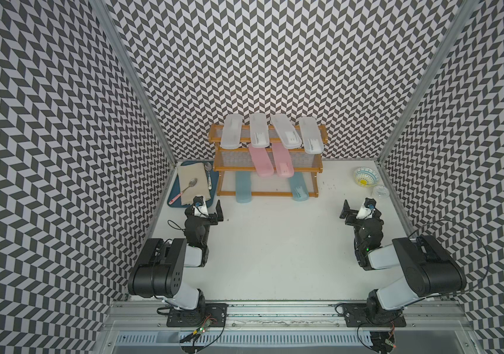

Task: Place the pencil cases on the shelf according to color
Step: Reset both arms

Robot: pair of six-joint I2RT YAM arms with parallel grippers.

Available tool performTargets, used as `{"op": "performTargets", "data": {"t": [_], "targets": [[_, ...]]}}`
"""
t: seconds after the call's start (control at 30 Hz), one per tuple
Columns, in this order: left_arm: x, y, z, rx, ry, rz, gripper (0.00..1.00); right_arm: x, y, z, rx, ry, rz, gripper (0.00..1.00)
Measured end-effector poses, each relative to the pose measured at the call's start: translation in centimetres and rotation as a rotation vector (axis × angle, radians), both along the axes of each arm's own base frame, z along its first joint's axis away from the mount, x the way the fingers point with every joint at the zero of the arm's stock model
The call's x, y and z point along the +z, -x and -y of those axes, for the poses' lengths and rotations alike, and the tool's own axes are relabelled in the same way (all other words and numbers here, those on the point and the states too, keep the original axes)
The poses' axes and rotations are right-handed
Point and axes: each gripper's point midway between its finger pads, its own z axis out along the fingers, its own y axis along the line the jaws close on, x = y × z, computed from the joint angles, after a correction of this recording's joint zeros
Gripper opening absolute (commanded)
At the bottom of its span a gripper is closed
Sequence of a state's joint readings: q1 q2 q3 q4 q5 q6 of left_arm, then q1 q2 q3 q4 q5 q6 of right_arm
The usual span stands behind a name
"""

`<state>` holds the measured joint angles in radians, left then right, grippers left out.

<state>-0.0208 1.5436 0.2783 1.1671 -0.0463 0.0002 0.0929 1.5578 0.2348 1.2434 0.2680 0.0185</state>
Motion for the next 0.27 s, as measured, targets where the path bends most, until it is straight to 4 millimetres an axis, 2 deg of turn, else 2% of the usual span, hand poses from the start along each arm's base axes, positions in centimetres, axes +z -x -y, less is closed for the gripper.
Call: {"op": "performTargets", "data": {"t": [0.27], "targets": [[0.06,-0.01,0.11,-0.006,0.001,0.003,0.99,-0.01,0.0,0.0,0.0,0.0,0.0,1.0]]}}
